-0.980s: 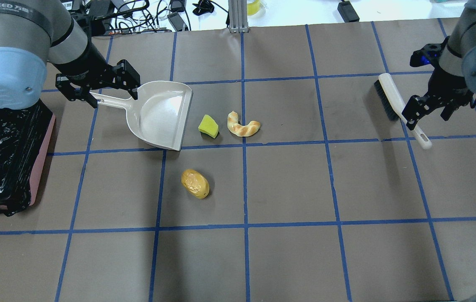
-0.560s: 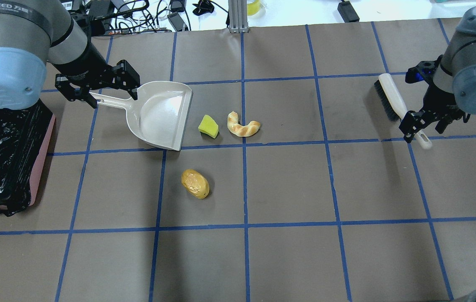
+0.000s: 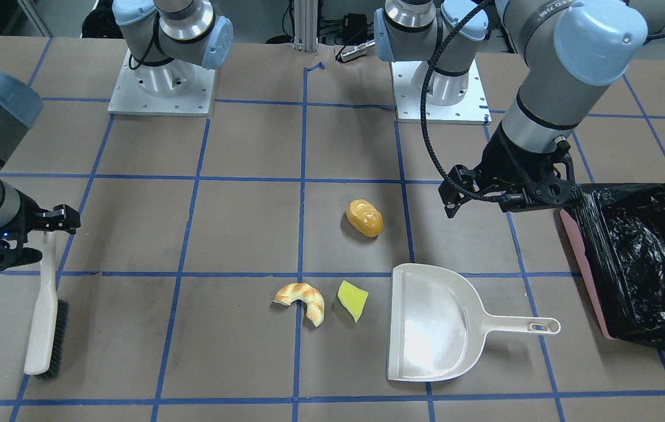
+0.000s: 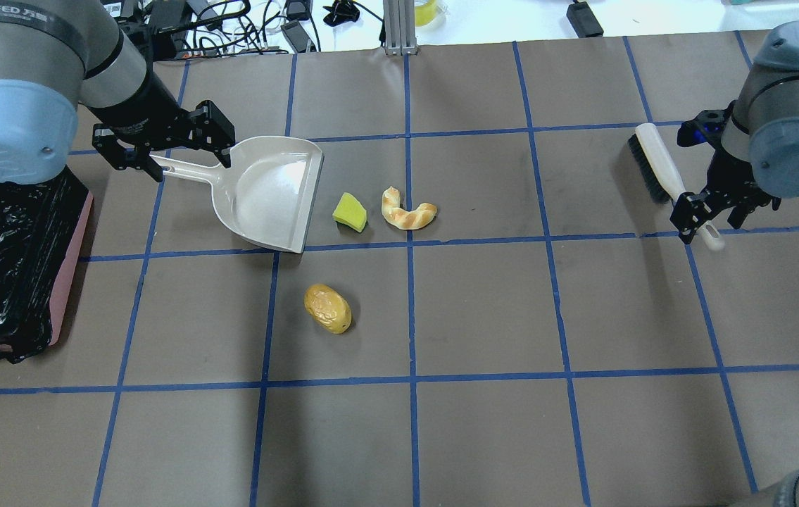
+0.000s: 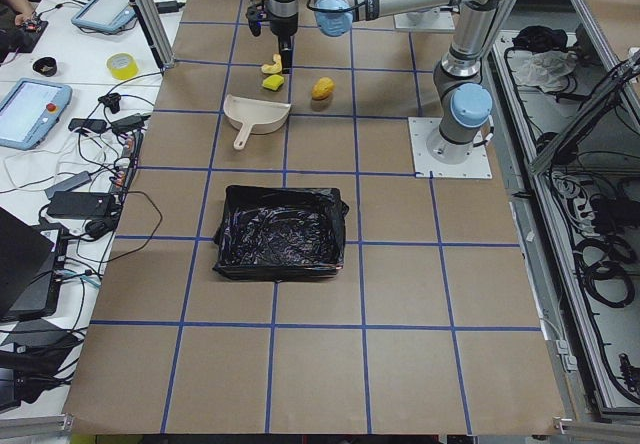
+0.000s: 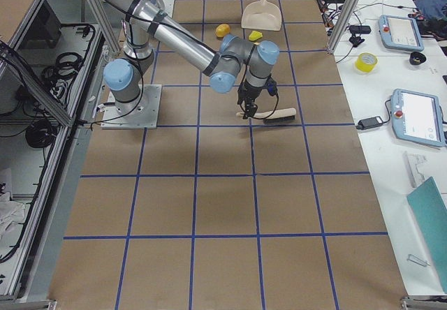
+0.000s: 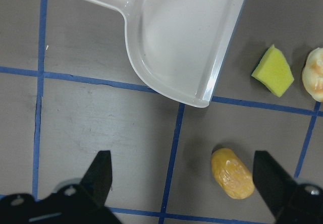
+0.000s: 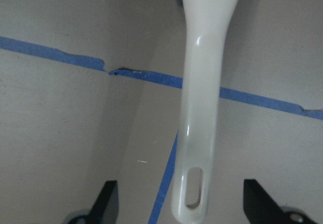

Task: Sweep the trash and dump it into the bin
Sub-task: 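Close the right gripper on the brush handle and lift it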

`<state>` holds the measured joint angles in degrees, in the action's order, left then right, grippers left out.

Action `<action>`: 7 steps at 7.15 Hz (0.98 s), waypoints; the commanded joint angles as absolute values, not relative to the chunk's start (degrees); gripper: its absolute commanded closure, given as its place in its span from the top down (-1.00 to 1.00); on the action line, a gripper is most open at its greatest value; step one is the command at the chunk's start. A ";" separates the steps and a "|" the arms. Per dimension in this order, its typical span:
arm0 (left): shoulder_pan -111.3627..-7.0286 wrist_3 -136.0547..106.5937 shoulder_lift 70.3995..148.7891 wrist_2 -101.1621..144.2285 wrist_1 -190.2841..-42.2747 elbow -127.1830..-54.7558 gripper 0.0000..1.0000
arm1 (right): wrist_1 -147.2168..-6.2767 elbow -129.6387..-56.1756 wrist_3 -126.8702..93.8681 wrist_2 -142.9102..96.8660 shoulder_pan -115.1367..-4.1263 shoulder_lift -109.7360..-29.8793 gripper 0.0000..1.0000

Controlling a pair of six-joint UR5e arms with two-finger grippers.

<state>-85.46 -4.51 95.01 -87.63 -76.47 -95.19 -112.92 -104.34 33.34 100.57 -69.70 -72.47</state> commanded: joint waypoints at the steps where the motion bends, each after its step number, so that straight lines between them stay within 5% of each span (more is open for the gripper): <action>1: -85.43 -4.48 95.01 -87.63 -76.46 -95.19 1.00 | -114.17 -104.33 33.14 100.99 -69.70 -71.54 0.32; 4: -85.43 -4.48 95.01 -87.63 -76.46 -95.19 1.00 | -114.08 -104.15 32.87 100.90 -69.61 -71.54 -0.79; 5: -85.43 -4.48 95.01 -87.63 -76.46 -95.10 1.00 | -114.08 -103.98 32.61 100.64 -69.61 -71.54 -1.00; 7: -85.43 -4.48 95.01 -87.63 -76.46 -95.19 1.00 | -113.56 -103.10 31.91 100.55 -69.61 -72.24 -1.00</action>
